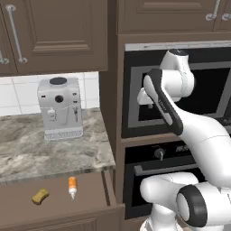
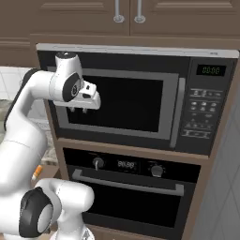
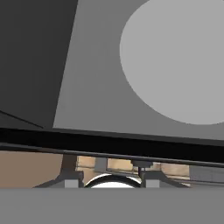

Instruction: Restock the sink supplies by placing the sponge and soap dispenser on the counter and next to the sink. Make sure the soap dispenser is upright.

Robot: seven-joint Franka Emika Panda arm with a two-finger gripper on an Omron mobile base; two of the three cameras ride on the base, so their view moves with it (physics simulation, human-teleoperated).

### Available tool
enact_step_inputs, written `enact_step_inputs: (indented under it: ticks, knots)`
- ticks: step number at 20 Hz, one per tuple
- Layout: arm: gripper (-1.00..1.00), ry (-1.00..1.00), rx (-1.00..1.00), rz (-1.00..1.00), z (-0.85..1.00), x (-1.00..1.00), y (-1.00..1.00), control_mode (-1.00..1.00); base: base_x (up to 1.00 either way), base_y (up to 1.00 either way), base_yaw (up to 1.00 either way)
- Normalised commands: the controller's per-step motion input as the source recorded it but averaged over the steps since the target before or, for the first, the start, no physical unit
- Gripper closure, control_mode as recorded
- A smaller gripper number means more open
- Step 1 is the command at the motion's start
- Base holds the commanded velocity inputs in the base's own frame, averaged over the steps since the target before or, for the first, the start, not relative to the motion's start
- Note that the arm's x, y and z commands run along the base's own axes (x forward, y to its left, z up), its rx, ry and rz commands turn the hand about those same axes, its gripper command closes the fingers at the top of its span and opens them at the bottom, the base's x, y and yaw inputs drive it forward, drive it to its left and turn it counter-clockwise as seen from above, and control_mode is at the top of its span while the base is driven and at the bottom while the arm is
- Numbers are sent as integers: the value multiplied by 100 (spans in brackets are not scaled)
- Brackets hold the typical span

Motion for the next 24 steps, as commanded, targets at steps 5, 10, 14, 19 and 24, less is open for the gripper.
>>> enact_step_inputs:
  ticks: [5,10,14,19,24]
  knots:
    - [-100,0,0,0,0,0,0,100,-52,3,0]
    - [-100,0,0,0,0,0,0,100,-100,58,0]
    - [-100,0,0,0,0,0,0,100,-54,100,0]
    - [-100,0,0,0,0,0,0,100,0,83,-1]
    - [-100,0,0,0,0,0,0,100,0,48,-1]
